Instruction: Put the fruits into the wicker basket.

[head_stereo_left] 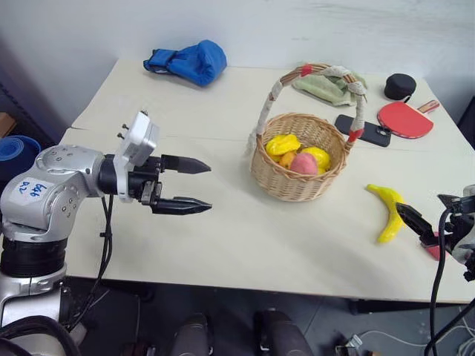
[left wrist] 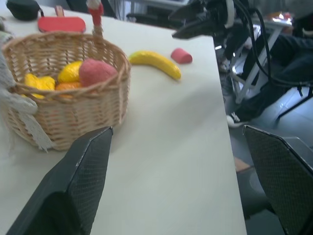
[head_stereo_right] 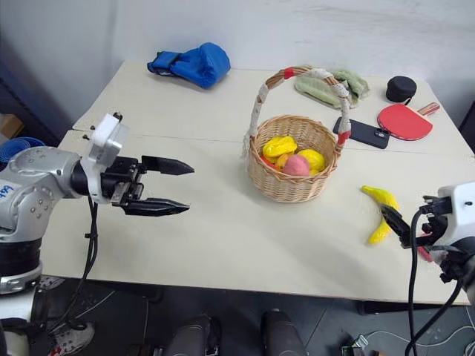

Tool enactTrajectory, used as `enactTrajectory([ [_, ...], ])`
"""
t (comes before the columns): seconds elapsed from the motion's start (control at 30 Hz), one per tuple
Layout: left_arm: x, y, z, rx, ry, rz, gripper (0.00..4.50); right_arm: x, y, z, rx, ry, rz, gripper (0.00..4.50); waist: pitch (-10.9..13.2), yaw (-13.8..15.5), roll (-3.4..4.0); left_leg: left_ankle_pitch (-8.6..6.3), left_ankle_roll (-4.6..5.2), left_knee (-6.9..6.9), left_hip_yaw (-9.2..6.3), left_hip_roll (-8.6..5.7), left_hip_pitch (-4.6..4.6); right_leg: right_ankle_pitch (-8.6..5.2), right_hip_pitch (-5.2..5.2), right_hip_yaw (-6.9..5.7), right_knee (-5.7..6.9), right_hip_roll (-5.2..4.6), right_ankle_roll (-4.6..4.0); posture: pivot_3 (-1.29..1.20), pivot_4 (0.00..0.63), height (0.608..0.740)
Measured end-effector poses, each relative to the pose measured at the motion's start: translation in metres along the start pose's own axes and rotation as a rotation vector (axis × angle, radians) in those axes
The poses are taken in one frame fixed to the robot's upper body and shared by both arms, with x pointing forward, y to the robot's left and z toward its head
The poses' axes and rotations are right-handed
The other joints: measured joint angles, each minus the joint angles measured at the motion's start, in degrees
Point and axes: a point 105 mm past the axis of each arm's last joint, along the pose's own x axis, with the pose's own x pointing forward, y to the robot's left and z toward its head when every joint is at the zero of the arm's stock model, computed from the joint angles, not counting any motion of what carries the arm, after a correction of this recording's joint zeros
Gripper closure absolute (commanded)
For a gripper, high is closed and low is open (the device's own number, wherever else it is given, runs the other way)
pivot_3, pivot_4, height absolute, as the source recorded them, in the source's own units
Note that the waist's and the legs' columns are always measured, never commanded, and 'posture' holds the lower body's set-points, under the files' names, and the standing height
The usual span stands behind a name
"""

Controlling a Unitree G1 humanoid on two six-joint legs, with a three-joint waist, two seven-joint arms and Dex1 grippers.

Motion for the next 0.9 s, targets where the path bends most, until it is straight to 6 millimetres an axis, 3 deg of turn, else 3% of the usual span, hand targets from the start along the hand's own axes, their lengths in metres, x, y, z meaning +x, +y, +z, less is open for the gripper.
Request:
enactTrajectory([
  [0.17,0.005,0.001,-0.002,0.026,-0.022,0.024,0.04,0.018,-0.021,-0.035,0.083,0.135,-0.06,0.0,0.01,-0.03,0.03,-0.01,-0.02,-0.05,0.03,0.05,-0.02,-0.02,-0.11,0.03,0.03,0.08,-0.04,0.0,0.15,0.74],
  [0.3,0.015,0.003,-0.003,0.028,-0.04,0.033,0.04,0.029,-0.029,-0.035,0.171,0.122,-0.096,0.0,0.01,-0.17,0.06,0.01,-0.06,-0.06,0.07,0.09,-0.03,-0.03,-0.15,0.06,0.05,0.13,-0.04,0.0,0.15,0.74],
  [0.6,0.02,0.006,-0.002,0.051,-0.049,0.056,0.04,0.045,-0.012,-0.037,0.31,0.089,-0.063,0.0,0.02,-0.14,0.1,0.0,-0.11,-0.09,0.08,0.12,-0.04,-0.03,-0.18,0.07,0.05,0.15,-0.05,0.0,0.15,0.74],
  [0.77,0.025,0.006,-0.002,0.055,-0.055,0.048,0.04,0.056,0.007,-0.056,0.292,0.165,-0.04,0.0,0.02,-0.13,0.11,-0.01,-0.11,-0.09,0.08,0.1,-0.05,-0.03,-0.19,0.08,0.03,0.13,-0.05,0.0,0.15,0.74],
  [0.87,0.026,0.007,0.0,0.067,-0.057,0.043,0.04,0.065,0.006,-0.068,0.275,0.217,-0.079,0.0,0.02,-0.14,0.11,-0.01,-0.1,-0.09,0.11,0.09,-0.06,-0.03,-0.22,0.08,0.03,0.12,-0.05,0.0,0.15,0.74],
  [0.9,0.026,0.007,0.0,0.067,-0.058,0.045,0.0,0.066,0.005,-0.068,0.268,0.216,-0.084,0.18,0.02,-0.14,0.11,-0.01,-0.1,-0.09,0.1,0.1,-0.06,-0.03,-0.22,0.07,0.03,0.13,-0.05,0.0,0.15,0.74],
])
